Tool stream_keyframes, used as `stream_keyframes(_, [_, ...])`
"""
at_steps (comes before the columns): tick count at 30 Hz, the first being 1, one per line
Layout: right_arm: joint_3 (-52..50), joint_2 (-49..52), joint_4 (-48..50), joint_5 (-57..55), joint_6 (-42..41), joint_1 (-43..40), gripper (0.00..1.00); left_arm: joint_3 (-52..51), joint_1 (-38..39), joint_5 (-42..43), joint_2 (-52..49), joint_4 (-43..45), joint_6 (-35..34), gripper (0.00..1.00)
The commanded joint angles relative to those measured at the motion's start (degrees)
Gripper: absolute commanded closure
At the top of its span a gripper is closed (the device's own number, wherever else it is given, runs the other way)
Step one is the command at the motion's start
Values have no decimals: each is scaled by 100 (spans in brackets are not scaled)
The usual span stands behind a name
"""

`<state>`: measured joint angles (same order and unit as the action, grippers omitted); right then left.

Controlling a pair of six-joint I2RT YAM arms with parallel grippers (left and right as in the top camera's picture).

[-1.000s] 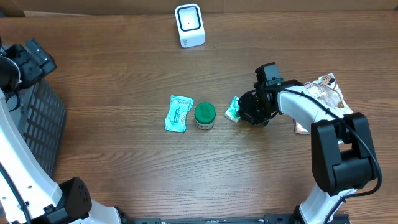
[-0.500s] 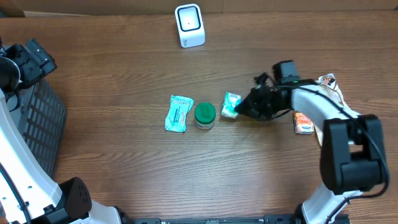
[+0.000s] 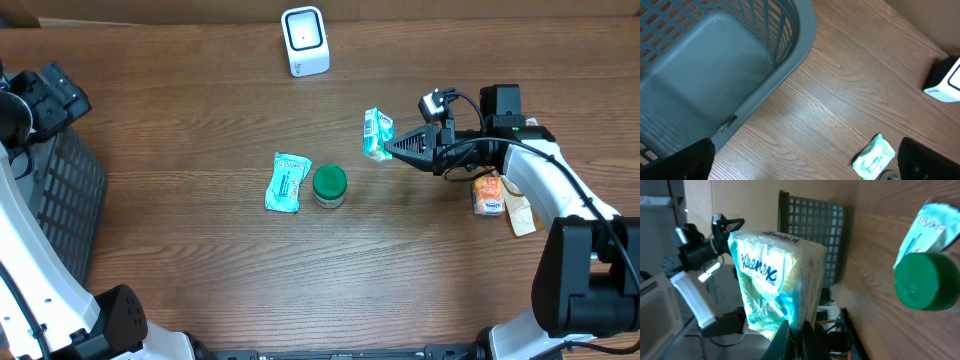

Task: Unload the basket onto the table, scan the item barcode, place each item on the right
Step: 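Lift the Kleenex pack with the right gripper and swing it around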

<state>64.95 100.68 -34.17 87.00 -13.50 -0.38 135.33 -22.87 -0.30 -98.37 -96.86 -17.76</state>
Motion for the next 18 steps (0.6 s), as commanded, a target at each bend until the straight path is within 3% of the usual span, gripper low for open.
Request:
stream_keyframes(1, [299, -127, 52, 295, -551, 4, 96, 68, 2, -31, 87, 7, 105, 0])
stream_keyframes(13, [1217, -1438, 417, 295, -1799, 4, 96, 68, 2, -31, 87, 7, 105, 0])
stream_keyframes(18, [1217, -1770, 540, 293, -1825, 4, 96, 68, 2, -31, 87, 7, 103, 0])
